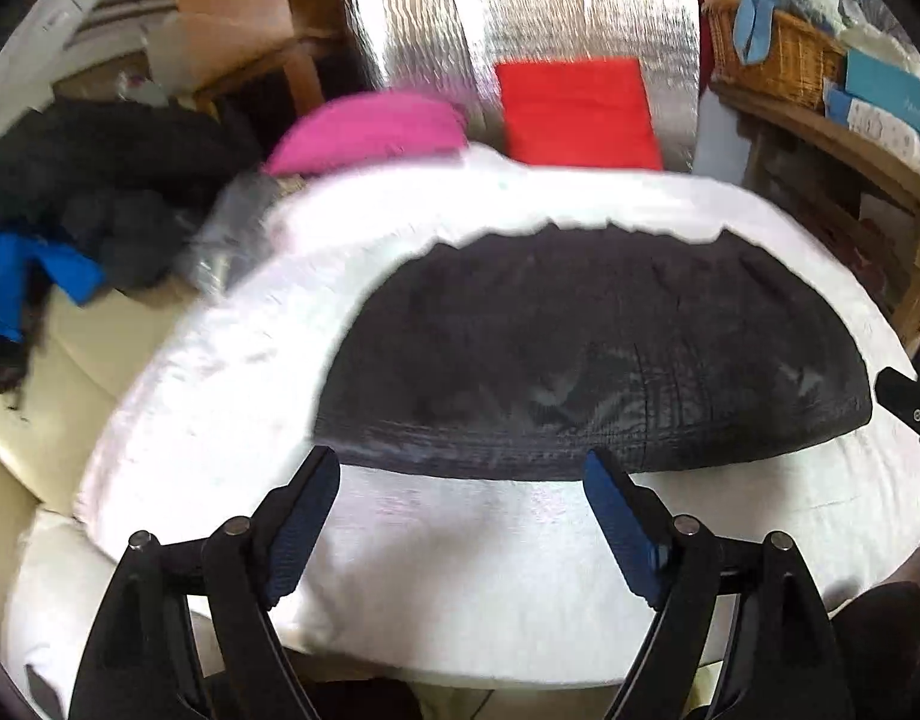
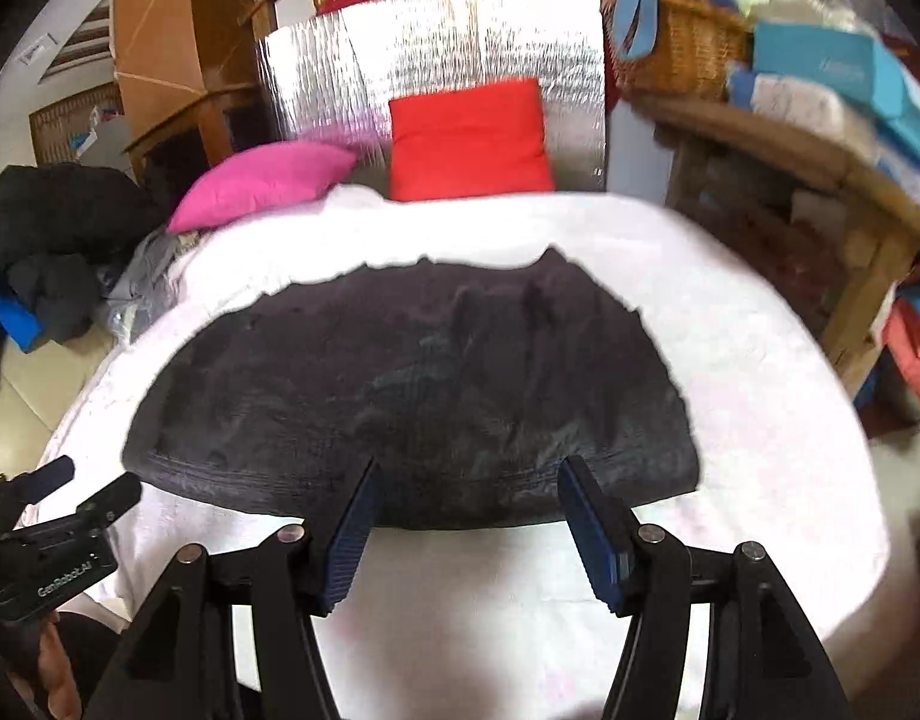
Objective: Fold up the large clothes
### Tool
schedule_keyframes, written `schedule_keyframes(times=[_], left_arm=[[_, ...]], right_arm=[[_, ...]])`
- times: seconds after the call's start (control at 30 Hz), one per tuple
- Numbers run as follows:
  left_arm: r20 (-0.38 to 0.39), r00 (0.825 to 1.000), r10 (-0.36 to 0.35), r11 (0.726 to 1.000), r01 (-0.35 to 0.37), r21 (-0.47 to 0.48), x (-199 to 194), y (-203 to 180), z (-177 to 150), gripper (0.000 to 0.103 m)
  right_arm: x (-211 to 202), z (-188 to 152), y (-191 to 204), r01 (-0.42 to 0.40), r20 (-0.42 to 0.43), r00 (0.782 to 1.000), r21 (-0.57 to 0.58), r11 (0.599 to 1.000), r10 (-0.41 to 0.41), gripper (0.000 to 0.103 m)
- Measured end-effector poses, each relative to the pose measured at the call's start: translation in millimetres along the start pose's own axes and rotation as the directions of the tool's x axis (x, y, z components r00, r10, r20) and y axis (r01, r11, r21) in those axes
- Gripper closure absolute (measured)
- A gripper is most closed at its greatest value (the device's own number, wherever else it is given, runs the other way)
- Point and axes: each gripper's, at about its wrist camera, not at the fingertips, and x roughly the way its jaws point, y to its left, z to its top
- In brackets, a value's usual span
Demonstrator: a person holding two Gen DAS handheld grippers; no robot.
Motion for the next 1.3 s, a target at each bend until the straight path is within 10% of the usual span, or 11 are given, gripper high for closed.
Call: schedule_keyframes(times=[0.6,0.97,1.1,1.3], left_arm=[[0.271,0.962,-0.018,0.997,0.037,-0.062,-152,29,-2,0.0],[-0.118,0.993,0.031,0.963,-0.062,-0.263,70,133,4,0.0],[-0.165,0.986,-0.024,0.895,-0.052,-0.443,134,195,4,0.001],[-0.119,0.953,-0.28,0.774,0.15,-0.615,191,209,-11,0.001]], right_arm=[[-135,1,23,0.075,0.125,0.99,-0.047,0.996,-0.069,0.029],[26,-6,-77,-0.012,-0.109,0.993,0.188,0.982,0.033,0.029],[86,-13,-164,-0.102,-0.148,0.969,0.485,0.869,0.196,0.029],[145,-38,-217,-0.163,-0.099,0.93,0.752,0.638,0.354,0.027]])
